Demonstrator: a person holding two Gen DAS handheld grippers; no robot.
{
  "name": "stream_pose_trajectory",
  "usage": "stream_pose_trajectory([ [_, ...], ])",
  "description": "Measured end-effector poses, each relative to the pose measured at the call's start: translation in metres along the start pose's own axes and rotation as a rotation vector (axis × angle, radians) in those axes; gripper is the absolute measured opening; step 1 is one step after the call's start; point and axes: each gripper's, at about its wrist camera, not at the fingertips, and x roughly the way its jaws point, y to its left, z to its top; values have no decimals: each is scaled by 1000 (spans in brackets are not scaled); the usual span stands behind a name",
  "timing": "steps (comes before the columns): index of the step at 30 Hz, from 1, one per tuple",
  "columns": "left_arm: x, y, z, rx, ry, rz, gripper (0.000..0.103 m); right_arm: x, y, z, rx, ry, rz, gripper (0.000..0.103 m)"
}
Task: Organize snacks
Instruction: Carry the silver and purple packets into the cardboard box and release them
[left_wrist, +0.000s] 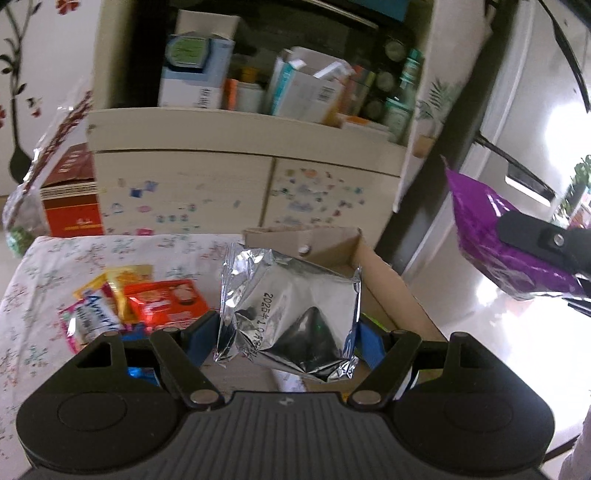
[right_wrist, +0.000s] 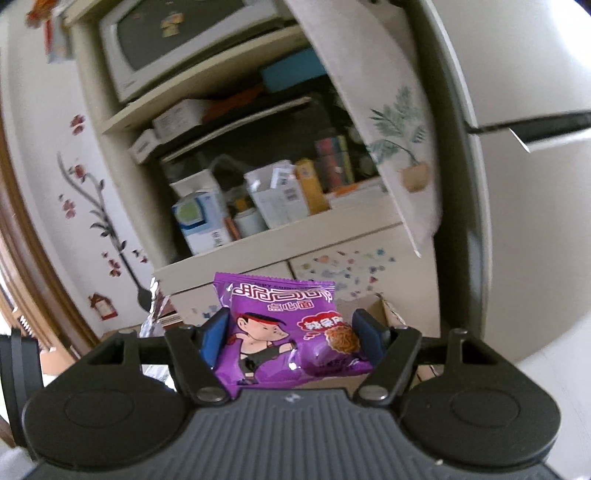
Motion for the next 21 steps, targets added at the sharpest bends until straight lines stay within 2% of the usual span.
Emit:
stream_pose_trajectory([
  [10, 30, -28, -7, 55, 38, -69, 84, 11, -21, -5, 132, 57, -80, 72],
  [14, 34, -35, -10, 72, 27, -66, 92, 17, -27, -9, 177, 82, -104, 74],
  [16, 32, -36, -9, 62, 15, -67, 99, 17, -29, -9, 203, 82, -101, 83],
  [17, 31, -35, -8, 55, 11, -64, 102, 16, -29, -9, 206, 76, -103, 84],
  [21, 26, -30, -3, 26, 8, -47, 102, 14, -28, -9, 201, 65, -105, 84],
])
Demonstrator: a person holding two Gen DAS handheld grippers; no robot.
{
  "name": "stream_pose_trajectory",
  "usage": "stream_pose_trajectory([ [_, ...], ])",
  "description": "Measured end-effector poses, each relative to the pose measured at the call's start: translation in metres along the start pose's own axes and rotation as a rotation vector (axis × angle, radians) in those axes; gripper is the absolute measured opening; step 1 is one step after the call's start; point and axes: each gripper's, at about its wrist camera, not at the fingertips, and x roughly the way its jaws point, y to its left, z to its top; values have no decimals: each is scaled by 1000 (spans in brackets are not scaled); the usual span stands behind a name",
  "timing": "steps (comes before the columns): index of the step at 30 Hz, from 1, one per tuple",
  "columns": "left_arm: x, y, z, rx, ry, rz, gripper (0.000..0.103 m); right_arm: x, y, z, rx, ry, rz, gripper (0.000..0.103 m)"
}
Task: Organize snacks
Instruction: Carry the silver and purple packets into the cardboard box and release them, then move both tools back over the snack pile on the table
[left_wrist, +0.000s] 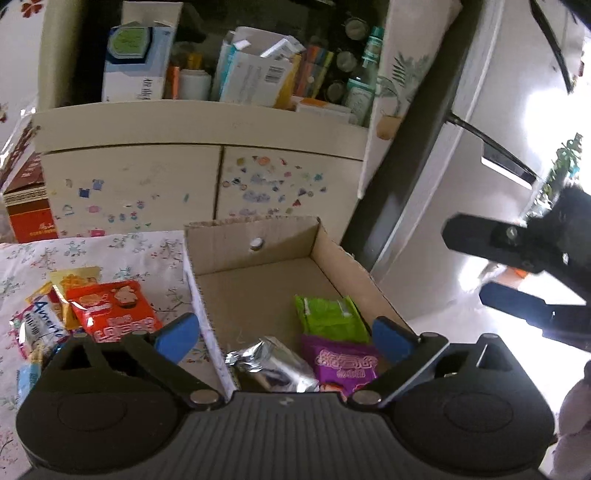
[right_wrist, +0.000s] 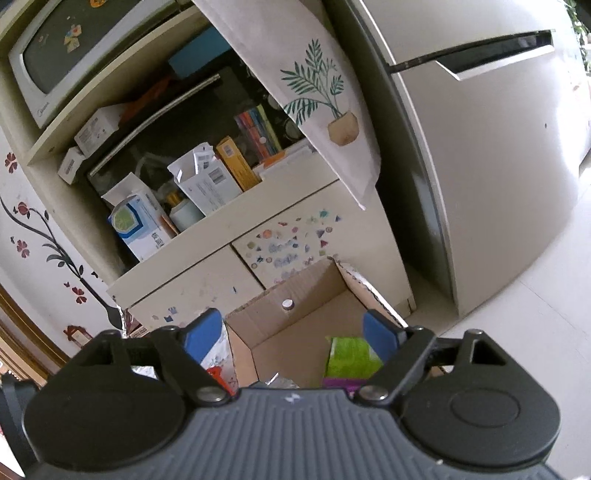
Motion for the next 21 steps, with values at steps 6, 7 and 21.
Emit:
stream_pose_trajectory([
  [6, -16, 24, 12, -82, -21, 37, 102, 2, 3, 0, -6, 12, 18, 84],
  [7, -20, 29, 14, -89, -25, 49, 102, 2, 4, -1, -9, 13, 22, 84],
  [21, -64, 87, 32, -134, -54, 195, 103, 9, 20, -9, -53, 45, 61, 84],
])
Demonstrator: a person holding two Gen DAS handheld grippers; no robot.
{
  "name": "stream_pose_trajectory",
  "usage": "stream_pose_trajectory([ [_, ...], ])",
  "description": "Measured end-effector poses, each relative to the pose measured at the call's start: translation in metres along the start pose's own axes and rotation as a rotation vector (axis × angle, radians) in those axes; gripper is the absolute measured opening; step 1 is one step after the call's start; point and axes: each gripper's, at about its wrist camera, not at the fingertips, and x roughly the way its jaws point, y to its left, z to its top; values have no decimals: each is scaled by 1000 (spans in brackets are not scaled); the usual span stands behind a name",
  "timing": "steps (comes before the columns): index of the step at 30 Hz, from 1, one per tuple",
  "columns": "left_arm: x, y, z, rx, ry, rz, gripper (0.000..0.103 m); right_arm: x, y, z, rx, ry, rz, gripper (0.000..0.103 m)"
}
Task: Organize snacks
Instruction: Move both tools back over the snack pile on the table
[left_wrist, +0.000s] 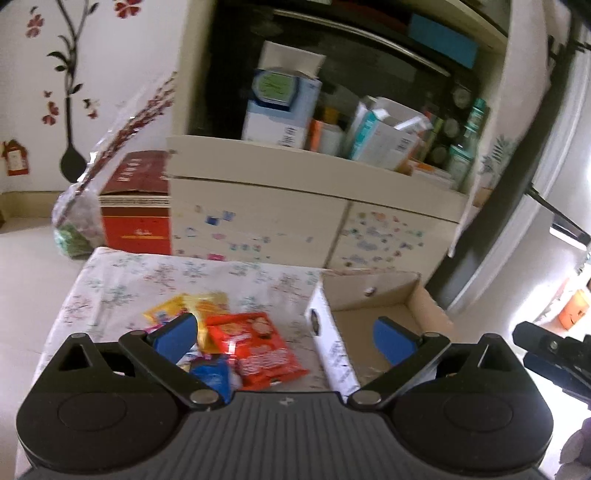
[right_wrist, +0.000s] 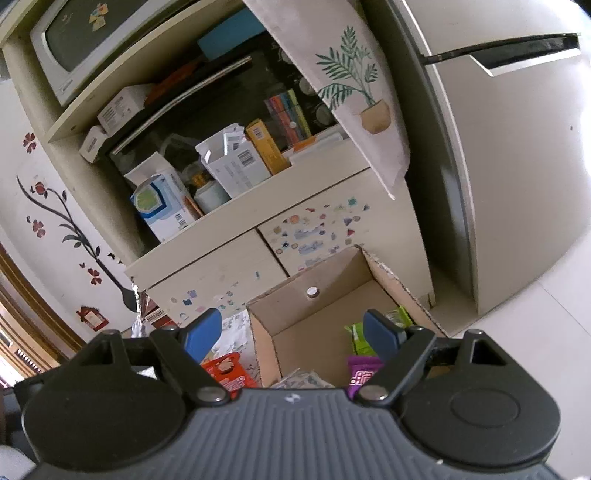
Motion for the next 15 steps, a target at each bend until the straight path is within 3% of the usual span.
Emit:
stream_pose_trajectory([
  [10, 0, 52, 2, -9, 17, 90, 103, 8, 21, -11, -67, 34, 68, 84],
  [15, 22, 75, -10, -51, 85, 133, 103, 12, 35, -20, -133, 56, 95, 84],
])
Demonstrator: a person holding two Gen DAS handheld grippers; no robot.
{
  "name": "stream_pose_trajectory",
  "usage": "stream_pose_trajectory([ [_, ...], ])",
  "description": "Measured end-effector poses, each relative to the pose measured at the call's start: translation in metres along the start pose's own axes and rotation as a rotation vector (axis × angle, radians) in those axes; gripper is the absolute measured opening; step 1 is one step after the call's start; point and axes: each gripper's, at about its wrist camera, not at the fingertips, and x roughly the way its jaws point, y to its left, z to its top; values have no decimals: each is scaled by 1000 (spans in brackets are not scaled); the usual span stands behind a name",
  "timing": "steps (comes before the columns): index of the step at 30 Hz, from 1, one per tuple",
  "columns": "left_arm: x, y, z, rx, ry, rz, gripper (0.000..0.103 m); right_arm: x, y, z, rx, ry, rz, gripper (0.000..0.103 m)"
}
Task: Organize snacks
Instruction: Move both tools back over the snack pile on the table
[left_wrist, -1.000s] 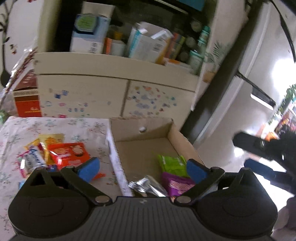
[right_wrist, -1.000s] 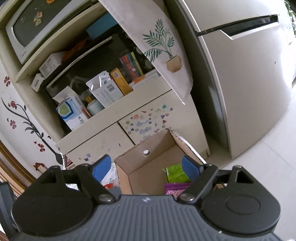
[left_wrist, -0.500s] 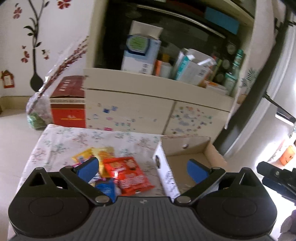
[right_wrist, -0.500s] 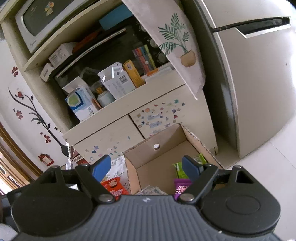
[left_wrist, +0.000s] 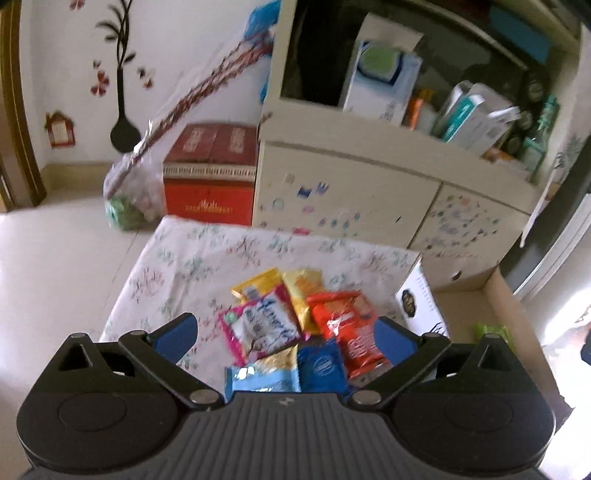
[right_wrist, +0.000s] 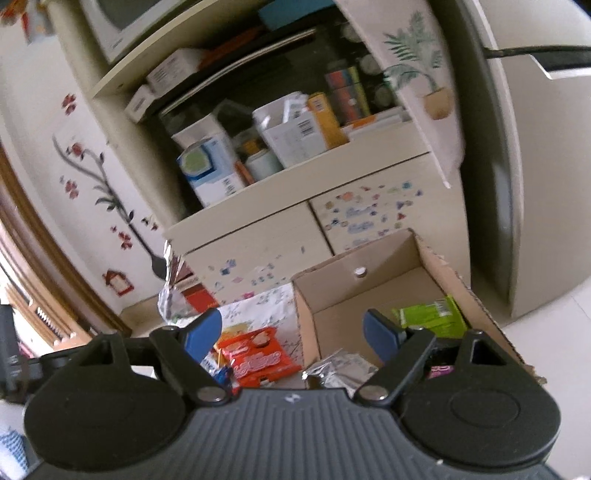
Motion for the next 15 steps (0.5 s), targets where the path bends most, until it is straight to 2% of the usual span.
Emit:
stream_pose_trajectory([
  [5, 21, 14, -6, -82, 53, 4, 103, 6, 12, -9, -47, 30, 31, 84],
  [10, 42, 17, -16, -62, 94, 41, 103, 13, 22, -17, -89, 65, 66, 84],
  [15, 62, 25, -21, -99, 128, 70, 103, 18, 31, -24, -120, 92, 92, 84],
])
